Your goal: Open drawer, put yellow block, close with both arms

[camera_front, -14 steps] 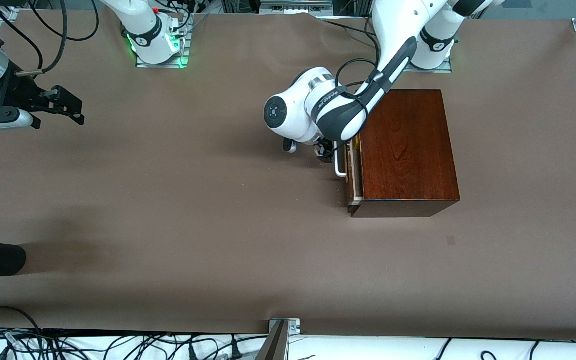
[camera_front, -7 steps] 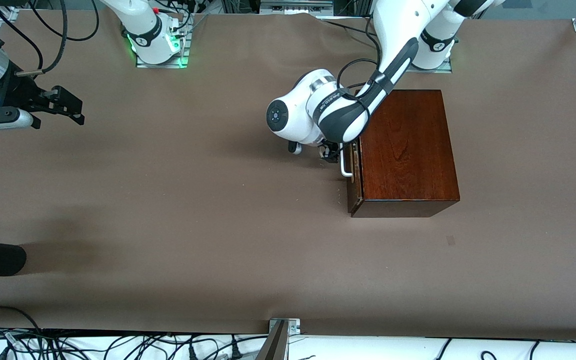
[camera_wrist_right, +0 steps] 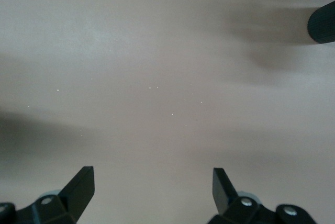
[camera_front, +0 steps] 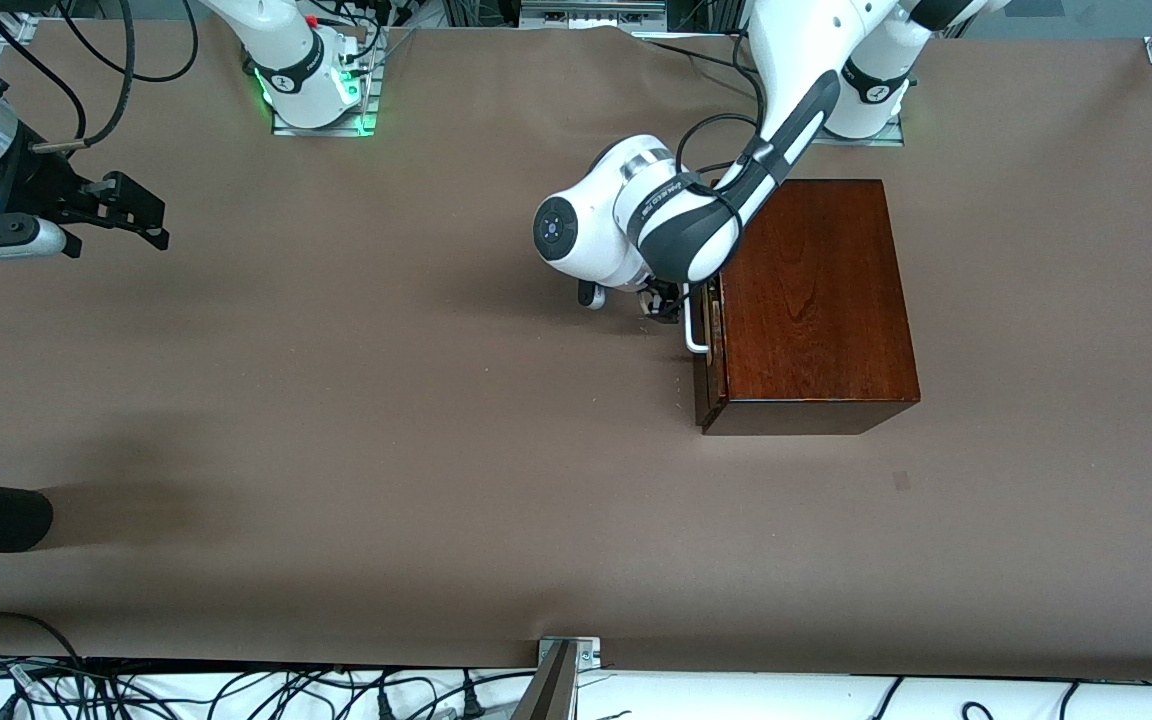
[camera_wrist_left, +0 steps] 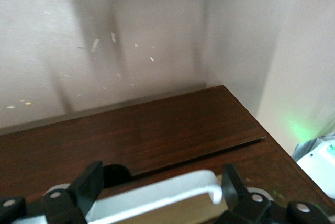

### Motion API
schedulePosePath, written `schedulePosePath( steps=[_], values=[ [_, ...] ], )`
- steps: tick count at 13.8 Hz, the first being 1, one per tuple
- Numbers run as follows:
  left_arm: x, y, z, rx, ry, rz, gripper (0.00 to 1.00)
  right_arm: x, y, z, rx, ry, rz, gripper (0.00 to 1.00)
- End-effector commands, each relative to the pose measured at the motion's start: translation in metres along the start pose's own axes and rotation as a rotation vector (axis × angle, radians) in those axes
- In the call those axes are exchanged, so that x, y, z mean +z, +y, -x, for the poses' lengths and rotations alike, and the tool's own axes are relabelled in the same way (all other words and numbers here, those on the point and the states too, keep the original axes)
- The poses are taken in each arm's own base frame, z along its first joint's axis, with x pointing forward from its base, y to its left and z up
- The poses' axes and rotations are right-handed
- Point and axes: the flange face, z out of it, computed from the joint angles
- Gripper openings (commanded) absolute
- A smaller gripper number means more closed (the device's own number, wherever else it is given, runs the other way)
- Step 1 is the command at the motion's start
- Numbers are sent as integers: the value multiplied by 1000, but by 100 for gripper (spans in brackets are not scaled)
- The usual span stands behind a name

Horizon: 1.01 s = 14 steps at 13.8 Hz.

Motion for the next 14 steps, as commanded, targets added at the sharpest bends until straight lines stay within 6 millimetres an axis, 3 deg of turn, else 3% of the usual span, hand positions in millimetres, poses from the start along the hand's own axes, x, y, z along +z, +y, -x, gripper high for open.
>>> schedulePosePath(
  steps=[1, 5, 9, 11, 14],
  values=[
    [-73, 8, 50, -94, 162, -15, 100, -5, 0, -1, 10, 1, -3, 100],
    [-138, -3, 144, -326, 348, -24, 100, -5, 1, -1, 12, 1, -3, 100],
    [-164, -16, 265, -506, 426, -75, 100, -4, 1, -2, 12, 0, -3, 100],
    [-157, -20, 322, -668, 435, -63, 100, -4, 1, -2, 12, 0, -3, 100],
    [-135, -17, 378, -998, 474, 38, 100, -4, 1, -2, 12, 0, -3, 100]
  ],
)
